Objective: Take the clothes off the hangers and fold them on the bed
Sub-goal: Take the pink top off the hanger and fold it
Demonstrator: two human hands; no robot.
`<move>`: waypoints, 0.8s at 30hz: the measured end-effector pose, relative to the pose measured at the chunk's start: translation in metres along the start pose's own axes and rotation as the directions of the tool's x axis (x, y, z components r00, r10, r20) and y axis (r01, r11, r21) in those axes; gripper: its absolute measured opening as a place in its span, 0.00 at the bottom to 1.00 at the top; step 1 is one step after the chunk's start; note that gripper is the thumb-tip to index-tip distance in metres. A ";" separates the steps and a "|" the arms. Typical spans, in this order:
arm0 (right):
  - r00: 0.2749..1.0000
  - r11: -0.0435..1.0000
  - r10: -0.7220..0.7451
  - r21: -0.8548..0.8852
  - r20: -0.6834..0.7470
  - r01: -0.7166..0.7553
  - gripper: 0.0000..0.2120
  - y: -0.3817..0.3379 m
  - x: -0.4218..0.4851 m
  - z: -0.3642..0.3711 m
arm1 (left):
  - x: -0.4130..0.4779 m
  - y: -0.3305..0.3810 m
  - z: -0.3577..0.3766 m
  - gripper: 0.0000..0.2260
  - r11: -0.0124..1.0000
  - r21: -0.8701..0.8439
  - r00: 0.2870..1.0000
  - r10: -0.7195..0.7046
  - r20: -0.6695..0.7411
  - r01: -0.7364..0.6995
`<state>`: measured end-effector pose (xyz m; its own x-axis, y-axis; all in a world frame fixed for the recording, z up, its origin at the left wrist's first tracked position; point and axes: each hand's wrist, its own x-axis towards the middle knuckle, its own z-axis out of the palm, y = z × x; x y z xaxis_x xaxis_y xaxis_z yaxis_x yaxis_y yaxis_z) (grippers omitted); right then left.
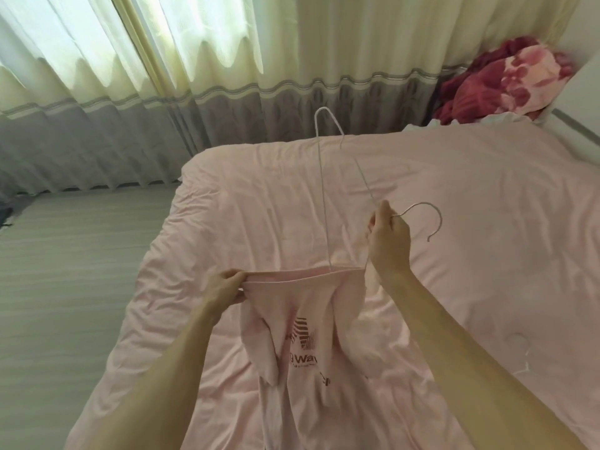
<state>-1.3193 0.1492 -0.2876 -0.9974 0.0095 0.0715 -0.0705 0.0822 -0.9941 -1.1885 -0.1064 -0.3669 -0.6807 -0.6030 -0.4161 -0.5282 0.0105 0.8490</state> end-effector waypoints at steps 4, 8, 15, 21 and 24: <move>0.988 0.978 0.140 0.164 -0.060 -0.129 0.19 0.005 0.009 0.006 | -0.010 0.024 0.047 0.09 0.977 0.159 0.985 0.126 0.118 -0.144; 0.948 0.957 0.185 0.266 -0.260 -0.114 0.16 0.011 0.014 -0.003 | -0.021 0.031 0.085 0.06 0.922 0.281 0.936 0.177 0.305 -0.266; 0.796 0.886 0.263 0.464 -0.546 0.026 0.13 0.014 0.029 -0.068 | -0.025 0.008 0.110 0.09 0.817 0.487 0.923 0.134 0.361 -0.309; 0.760 0.983 0.057 0.171 -0.647 0.072 0.08 0.046 0.026 -0.140 | -0.035 -0.004 0.143 0.09 0.774 0.552 0.915 0.085 0.395 -0.310; 0.858 0.995 -0.049 -0.102 -0.511 -0.005 0.04 0.080 0.012 -0.189 | -0.046 -0.005 0.168 0.09 0.737 0.588 0.902 0.068 0.426 -0.333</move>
<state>-1.3343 0.3439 -0.3511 -0.8446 0.5136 0.1512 -0.0639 0.1837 -0.9809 -1.2402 0.0553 -0.4070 -0.8663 -0.2038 -0.4561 -0.4611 0.6776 0.5729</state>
